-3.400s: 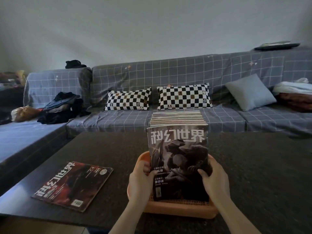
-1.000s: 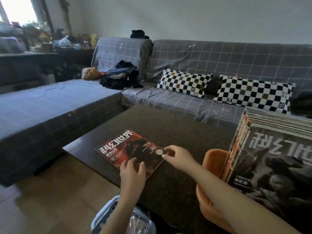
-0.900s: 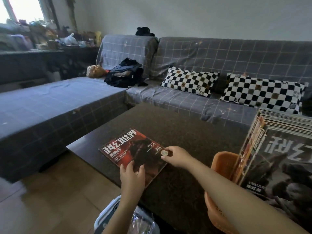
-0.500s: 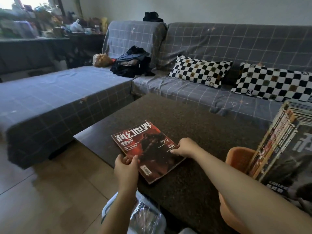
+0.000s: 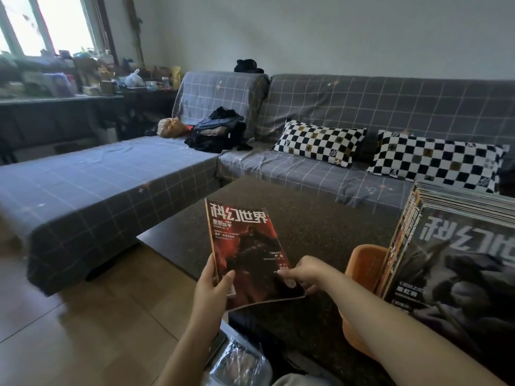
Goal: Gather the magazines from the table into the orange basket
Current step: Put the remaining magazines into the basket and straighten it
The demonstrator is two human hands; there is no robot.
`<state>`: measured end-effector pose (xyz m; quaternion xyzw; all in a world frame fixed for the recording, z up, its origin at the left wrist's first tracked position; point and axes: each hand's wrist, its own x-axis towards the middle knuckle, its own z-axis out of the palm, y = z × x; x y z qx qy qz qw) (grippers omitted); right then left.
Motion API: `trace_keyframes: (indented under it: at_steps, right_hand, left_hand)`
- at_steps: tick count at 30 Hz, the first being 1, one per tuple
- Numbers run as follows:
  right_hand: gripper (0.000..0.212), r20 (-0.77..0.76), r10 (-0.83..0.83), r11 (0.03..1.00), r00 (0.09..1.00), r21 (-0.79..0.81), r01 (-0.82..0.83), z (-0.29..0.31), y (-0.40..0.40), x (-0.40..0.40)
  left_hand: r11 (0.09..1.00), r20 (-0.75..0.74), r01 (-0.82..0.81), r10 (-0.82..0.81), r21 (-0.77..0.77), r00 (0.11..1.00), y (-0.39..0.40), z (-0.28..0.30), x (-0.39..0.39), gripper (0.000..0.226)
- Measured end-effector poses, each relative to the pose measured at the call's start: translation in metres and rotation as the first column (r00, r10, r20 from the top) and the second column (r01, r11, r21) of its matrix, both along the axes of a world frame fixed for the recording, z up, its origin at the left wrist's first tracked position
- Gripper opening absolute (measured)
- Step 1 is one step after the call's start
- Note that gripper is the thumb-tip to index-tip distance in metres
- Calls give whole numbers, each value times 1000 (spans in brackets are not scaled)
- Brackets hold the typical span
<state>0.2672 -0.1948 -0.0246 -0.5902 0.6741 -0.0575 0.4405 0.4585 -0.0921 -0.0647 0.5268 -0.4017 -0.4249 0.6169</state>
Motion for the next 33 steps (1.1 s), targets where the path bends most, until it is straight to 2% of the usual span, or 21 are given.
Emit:
trace_keyframes:
  at_steps: [3, 6, 9, 11, 18, 21, 24, 27, 30, 33]
  right_hand:
    - [50, 269, -30, 999, 963, -6, 33, 16, 24, -8]
    - [39, 500, -25, 993, 866, -89, 80, 33, 45, -20]
    - [27, 656, -38, 972, 754, -151, 180, 52, 63, -40]
    - [22, 707, -39, 948, 706, -197, 249, 64, 74, -57]
    - [20, 762, -90, 837, 642, -292, 464, 81, 117, -125]
    - [21, 766, -127, 768, 630, -326, 552, 81, 135, -154]
    - [32, 783, -186, 711, 593, -310, 632, 76, 151, -184]
    - [37, 782, -231, 661, 579, -311, 683, 69, 164, -210]
    - [37, 682, -291, 587, 671, -427, 688, 59, 174, -231]
    - [31, 542, -355, 521, 762, -562, 643, 47, 178, -248]
  left_hand:
    - [995, -69, 36, -42, -90, 997, 18, 19, 1, 42]
    - [985, -138, 108, -126, -131, 982, 34, 43, -1, 43]
    - [966, -134, 200, -223, -165, 966, 44, 64, -9, 42]
    - [954, -136, 246, -270, -171, 953, 49, 76, -21, 40]
    - [918, -231, 344, -384, -196, 894, 47, 97, -86, 38]
    - [896, -213, 402, -437, -189, 874, 42, 101, -112, 38]
    - [863, -160, 483, -503, -152, 849, 34, 102, -138, 36]
    - [876, -53, 475, -480, -85, 875, 21, 98, -164, 30]
    - [907, 154, 422, -416, -6, 896, 6, 90, -194, 23]
    - [925, 360, 377, -368, 46, 857, -5, 80, -219, 22]
